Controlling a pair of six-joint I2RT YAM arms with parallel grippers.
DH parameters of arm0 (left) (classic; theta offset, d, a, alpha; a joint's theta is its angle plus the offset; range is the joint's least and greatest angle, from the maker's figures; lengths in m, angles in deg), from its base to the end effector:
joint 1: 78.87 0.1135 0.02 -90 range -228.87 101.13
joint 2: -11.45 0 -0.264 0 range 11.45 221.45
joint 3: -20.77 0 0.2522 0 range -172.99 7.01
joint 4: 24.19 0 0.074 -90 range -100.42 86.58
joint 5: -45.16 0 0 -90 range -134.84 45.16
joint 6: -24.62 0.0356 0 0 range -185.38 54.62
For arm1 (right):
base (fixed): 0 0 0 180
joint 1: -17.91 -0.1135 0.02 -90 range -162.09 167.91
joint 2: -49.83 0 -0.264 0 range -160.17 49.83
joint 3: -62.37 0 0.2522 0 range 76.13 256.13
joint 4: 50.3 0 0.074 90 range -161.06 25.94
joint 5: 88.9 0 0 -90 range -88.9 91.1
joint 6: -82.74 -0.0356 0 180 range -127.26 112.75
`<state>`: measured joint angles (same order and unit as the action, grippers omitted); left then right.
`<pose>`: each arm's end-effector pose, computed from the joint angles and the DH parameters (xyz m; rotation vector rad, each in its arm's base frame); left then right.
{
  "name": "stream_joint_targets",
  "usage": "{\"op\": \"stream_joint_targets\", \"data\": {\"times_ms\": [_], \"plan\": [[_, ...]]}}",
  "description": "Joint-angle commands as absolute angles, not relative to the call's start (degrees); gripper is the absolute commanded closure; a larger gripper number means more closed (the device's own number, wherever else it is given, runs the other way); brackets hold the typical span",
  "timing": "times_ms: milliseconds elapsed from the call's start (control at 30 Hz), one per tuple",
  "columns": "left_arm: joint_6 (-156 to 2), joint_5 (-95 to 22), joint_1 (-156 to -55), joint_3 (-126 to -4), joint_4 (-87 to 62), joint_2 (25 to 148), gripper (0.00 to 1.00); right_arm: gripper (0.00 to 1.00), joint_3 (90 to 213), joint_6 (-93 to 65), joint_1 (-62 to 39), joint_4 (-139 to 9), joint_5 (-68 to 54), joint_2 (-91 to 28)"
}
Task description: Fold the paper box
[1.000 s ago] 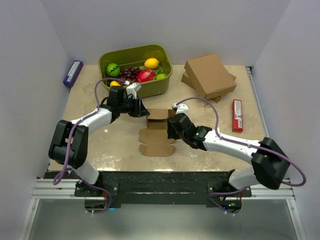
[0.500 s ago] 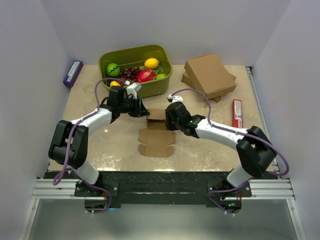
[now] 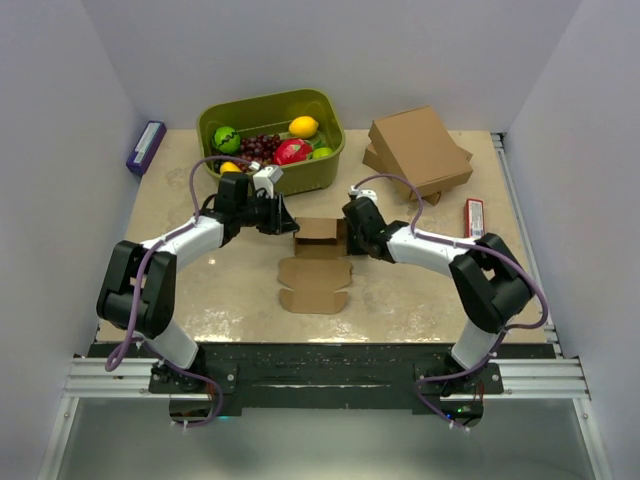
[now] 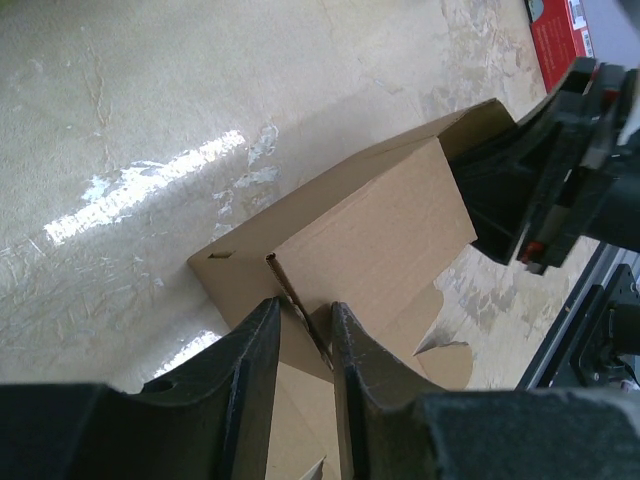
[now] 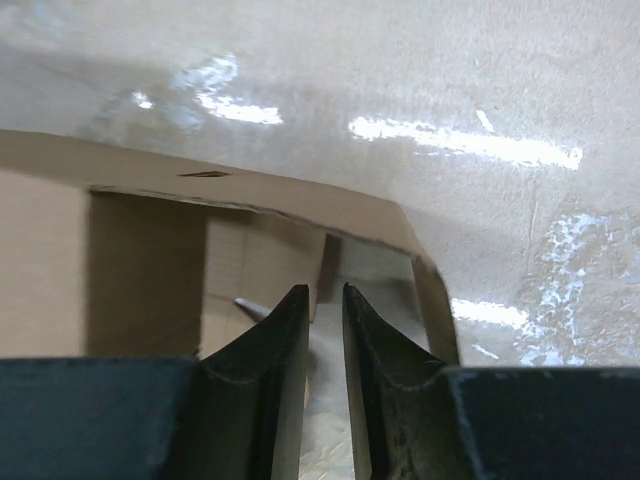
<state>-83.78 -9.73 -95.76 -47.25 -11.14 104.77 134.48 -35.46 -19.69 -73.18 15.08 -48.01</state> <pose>0.3234 -0.1196 0.2053 0.3166 2.2673 -1.0142 0.2865 0.2098 0.1841 -0.0858 2.3989 0.2452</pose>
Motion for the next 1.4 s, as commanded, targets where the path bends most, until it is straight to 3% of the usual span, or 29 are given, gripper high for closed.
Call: {"op": "stream_joint_targets", "data": {"times_ms": [0,1367], "plan": [[-82.4,-9.8,-95.9,-48.4,-10.8,103.2,0.69,0.78,136.6,-34.5,-20.0,-72.4,21.1,-49.6],[-83.0,-8.7,-96.5,-48.3,-11.2,103.1,0.72,0.83,131.4,-38.2,-20.7,-52.5,5.1,-50.7]]}}
